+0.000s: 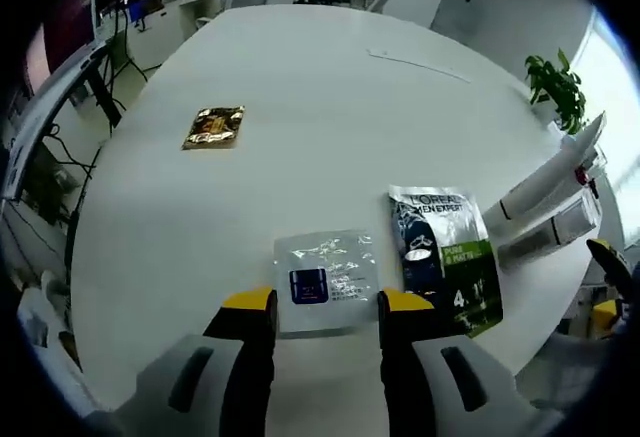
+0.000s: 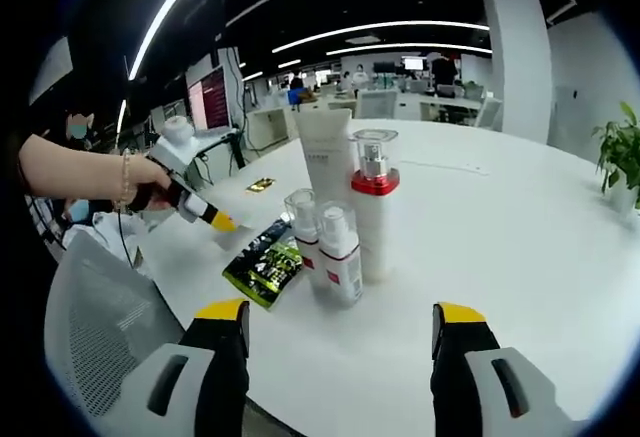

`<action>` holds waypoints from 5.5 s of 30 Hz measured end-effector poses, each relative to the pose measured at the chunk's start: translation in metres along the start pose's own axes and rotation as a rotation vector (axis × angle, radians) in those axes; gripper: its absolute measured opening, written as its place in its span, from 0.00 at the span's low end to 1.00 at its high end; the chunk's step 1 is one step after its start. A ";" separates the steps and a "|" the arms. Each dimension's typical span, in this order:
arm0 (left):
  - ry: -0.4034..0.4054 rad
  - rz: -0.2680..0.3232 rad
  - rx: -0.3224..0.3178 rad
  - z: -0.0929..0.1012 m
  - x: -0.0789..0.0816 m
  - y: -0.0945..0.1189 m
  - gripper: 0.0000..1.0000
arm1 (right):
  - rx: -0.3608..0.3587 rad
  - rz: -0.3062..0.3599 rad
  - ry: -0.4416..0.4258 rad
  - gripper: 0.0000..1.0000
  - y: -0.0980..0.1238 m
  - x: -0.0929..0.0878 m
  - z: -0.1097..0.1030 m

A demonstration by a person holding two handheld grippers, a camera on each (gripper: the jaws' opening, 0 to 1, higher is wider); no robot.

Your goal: Arrange the skincare products in the storage area until every visible bottle or jar stands upright without overlapping.

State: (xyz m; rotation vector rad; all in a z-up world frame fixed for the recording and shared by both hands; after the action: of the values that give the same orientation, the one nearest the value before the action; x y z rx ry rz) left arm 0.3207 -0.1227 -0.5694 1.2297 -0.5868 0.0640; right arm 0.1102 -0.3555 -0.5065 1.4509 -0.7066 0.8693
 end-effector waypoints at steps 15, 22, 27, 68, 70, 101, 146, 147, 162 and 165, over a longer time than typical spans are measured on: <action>-0.027 -0.048 0.030 0.004 -0.033 -0.006 0.37 | -0.005 -0.002 0.024 0.77 -0.001 -0.003 0.002; -0.050 -0.045 0.049 0.007 -0.038 -0.010 0.37 | -0.004 -0.003 0.027 0.77 -0.002 -0.004 0.001; -0.047 -0.045 0.048 0.011 -0.040 -0.008 0.40 | -0.001 -0.005 0.031 0.77 -0.003 -0.004 0.001; -0.224 0.159 -0.312 0.001 -0.043 0.076 0.78 | 0.027 -0.043 0.079 0.86 -0.005 -0.008 -0.006; -0.250 0.165 -0.320 0.000 -0.045 0.079 0.79 | 0.030 -0.050 0.078 0.86 -0.006 -0.008 -0.007; -0.233 0.262 -0.366 -0.008 -0.041 0.085 0.88 | 0.076 -0.112 0.120 0.90 -0.012 -0.017 -0.015; -0.184 0.101 -0.061 -0.067 0.124 -0.035 0.73 | 0.011 -0.165 0.048 0.90 -0.012 -0.027 -0.001; -0.178 0.099 -0.054 -0.067 0.129 -0.039 0.72 | 0.009 -0.167 0.048 0.90 -0.012 -0.027 -0.001; -0.023 0.103 0.032 -0.083 0.149 -0.067 0.56 | -0.011 -0.198 0.030 0.88 -0.013 -0.032 0.002; -0.047 0.104 0.044 -0.085 0.153 -0.074 0.54 | -0.011 -0.205 0.031 0.88 -0.013 -0.032 0.002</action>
State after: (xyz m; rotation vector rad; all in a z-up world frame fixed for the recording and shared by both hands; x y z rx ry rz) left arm 0.5101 -0.1124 -0.5821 1.2455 -0.6939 0.1366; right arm 0.1043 -0.3585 -0.5407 1.4683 -0.5284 0.7260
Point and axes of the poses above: the point that each gripper's makers call its tool centre point, and the gripper's own axes: y roughly backward along the fingers, z roughly to its right, x roughly out of its top, the point moved 3 cm from there along y, roughly backward along the fingers, and after that the axes turned 10 degrees about y, right-handed, at the moved point
